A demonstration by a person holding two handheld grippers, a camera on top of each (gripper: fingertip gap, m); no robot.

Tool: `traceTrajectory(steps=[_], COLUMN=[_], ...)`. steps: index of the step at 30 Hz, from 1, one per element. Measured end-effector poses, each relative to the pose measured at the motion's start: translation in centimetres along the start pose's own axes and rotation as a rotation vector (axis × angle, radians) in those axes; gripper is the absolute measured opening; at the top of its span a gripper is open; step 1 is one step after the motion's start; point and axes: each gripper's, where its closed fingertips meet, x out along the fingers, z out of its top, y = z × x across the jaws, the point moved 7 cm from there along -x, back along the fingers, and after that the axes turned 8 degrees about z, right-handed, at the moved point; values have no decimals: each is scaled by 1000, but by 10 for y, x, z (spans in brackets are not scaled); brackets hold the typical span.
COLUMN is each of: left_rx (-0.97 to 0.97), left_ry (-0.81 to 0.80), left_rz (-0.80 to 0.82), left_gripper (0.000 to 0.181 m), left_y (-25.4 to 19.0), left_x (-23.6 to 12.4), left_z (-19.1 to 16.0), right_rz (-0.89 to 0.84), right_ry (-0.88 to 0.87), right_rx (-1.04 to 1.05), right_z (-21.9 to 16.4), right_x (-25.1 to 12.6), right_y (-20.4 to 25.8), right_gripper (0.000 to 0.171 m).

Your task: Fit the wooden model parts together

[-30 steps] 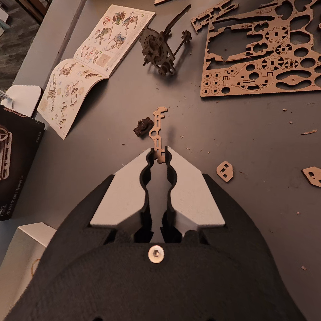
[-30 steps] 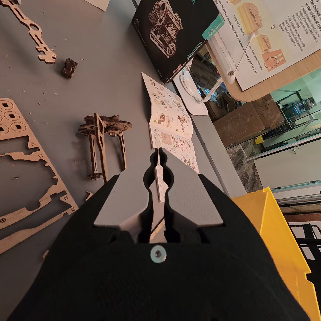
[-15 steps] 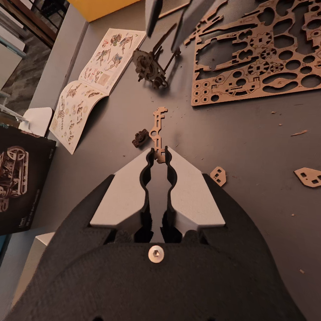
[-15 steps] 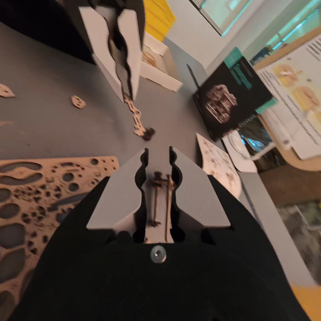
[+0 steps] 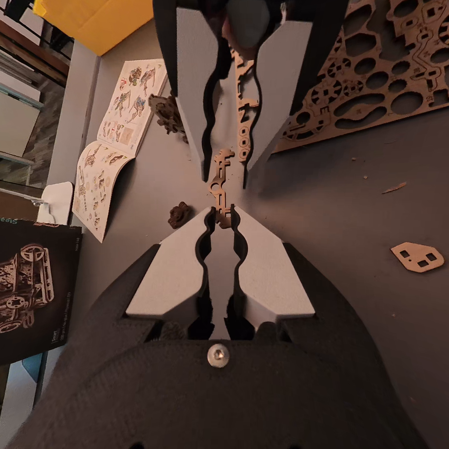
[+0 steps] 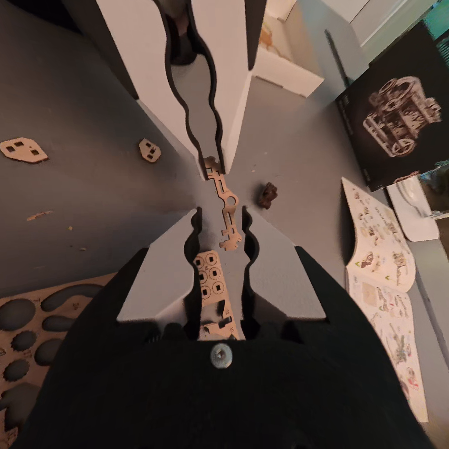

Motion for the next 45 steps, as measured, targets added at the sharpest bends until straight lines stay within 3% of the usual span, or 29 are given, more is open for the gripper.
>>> traceTrajectory(steps=[5, 11, 16, 22, 28, 30, 40, 45], left_rx=[34, -11, -273, -717, -861, -882, -737, -723], left_ry=[14, 5, -41, -196, -260, -264, -152, -124], left_rz=[-18, 6, -35, -248, -390, -401, -227, -176], left_gripper=[10, 14, 43, 43, 20, 4, 0, 0], left_y=[-8, -5, 8, 27, 27, 28, 28, 30], left_x=[5, 6, 4, -5, -5, -4, 1, 3], left_z=[3, 5, 9, 11, 12, 11, 3, -1], right_rz=[21, -30, -176, -342, -373, -370, -300, -259], right_ry=[48, 38, -12, -75, -112, -125, -138, -153], right_rx=[25, 9, -51, -226, -297, -302, -245, -191], right_z=[-5, -3, 1, 12, 18, 19, 12, 8], right_x=[3, 0, -14, -29, -31, -32, -28, -32], right_y=[0, -4, -15, -15, -9, -8, -10, -13], right_gripper=[13, 11, 10, 10, 10, 10, 10, 19])
